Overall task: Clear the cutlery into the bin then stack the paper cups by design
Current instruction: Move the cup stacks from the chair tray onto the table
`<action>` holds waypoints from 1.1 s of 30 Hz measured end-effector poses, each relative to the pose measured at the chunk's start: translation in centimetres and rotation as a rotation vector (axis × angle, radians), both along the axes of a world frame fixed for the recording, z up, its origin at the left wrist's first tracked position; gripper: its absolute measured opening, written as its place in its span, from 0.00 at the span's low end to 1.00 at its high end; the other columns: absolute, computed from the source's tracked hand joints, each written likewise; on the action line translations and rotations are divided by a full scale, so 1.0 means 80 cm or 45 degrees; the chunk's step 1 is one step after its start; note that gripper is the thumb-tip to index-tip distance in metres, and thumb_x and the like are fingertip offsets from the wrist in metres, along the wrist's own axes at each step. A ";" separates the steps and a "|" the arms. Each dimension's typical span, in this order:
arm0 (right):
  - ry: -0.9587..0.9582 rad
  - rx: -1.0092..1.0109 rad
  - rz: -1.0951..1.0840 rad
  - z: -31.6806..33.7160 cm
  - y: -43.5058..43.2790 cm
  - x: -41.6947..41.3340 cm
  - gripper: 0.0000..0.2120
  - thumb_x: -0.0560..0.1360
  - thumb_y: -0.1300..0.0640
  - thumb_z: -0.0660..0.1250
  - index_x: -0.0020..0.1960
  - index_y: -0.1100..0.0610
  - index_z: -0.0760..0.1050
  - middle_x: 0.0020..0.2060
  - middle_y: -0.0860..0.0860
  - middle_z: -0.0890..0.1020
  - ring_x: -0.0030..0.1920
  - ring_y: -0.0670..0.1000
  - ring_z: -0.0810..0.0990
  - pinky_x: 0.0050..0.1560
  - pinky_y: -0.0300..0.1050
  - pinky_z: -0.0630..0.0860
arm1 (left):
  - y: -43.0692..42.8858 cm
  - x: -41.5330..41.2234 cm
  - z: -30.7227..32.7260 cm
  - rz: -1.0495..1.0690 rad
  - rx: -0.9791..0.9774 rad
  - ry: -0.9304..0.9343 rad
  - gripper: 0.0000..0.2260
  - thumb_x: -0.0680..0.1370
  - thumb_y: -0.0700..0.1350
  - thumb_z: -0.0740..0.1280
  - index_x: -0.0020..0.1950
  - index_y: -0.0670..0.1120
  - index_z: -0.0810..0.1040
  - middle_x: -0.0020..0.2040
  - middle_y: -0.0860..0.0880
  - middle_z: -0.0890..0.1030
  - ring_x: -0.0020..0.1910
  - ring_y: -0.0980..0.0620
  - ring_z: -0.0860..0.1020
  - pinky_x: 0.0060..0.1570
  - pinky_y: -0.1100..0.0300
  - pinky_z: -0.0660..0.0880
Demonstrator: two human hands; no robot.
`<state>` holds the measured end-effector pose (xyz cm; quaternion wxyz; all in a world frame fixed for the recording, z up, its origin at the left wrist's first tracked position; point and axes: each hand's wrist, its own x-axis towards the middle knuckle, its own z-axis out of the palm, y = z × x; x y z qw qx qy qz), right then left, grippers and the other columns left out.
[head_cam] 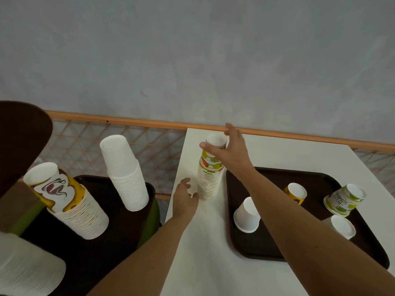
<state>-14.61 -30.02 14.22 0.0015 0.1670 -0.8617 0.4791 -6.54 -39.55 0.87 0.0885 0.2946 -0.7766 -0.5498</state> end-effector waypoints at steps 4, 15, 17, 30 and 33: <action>0.463 -0.183 0.002 0.030 -0.023 0.028 0.31 0.70 0.47 0.72 0.68 0.55 0.66 0.61 0.50 0.70 0.62 0.47 0.69 0.55 0.30 0.65 | -0.015 0.035 0.003 0.152 -0.135 0.105 0.14 0.76 0.37 0.67 0.61 0.44 0.73 0.52 0.47 0.78 0.44 0.52 0.76 0.43 0.63 0.72; -0.012 -0.071 0.662 0.013 -0.145 0.092 0.37 0.69 0.50 0.75 0.72 0.55 0.61 0.69 0.53 0.65 0.70 0.50 0.65 0.64 0.39 0.63 | -0.089 0.112 -0.007 0.585 -0.326 0.070 0.13 0.71 0.40 0.73 0.51 0.40 0.74 0.51 0.43 0.76 0.52 0.46 0.74 0.50 0.58 0.72; -0.164 -0.051 0.693 0.007 -0.162 0.097 0.43 0.68 0.49 0.75 0.75 0.54 0.55 0.72 0.53 0.62 0.72 0.51 0.62 0.67 0.44 0.62 | -0.099 0.115 -0.009 0.629 -0.346 -0.009 0.19 0.70 0.41 0.74 0.55 0.38 0.73 0.55 0.40 0.75 0.56 0.43 0.72 0.55 0.52 0.72; -0.134 -0.095 0.640 -0.014 -0.215 0.096 0.35 0.67 0.52 0.76 0.69 0.53 0.64 0.63 0.53 0.72 0.63 0.53 0.70 0.63 0.50 0.70 | -0.142 0.095 -0.033 0.514 -0.240 -0.111 0.45 0.63 0.49 0.79 0.72 0.37 0.60 0.69 0.38 0.68 0.68 0.39 0.67 0.68 0.46 0.64; -0.132 -0.129 0.634 -0.013 -0.216 0.096 0.32 0.67 0.53 0.76 0.66 0.54 0.66 0.60 0.51 0.74 0.57 0.49 0.71 0.56 0.44 0.70 | -0.149 0.087 -0.037 0.518 -0.214 -0.101 0.47 0.62 0.52 0.79 0.73 0.40 0.59 0.69 0.41 0.68 0.69 0.40 0.66 0.70 0.46 0.63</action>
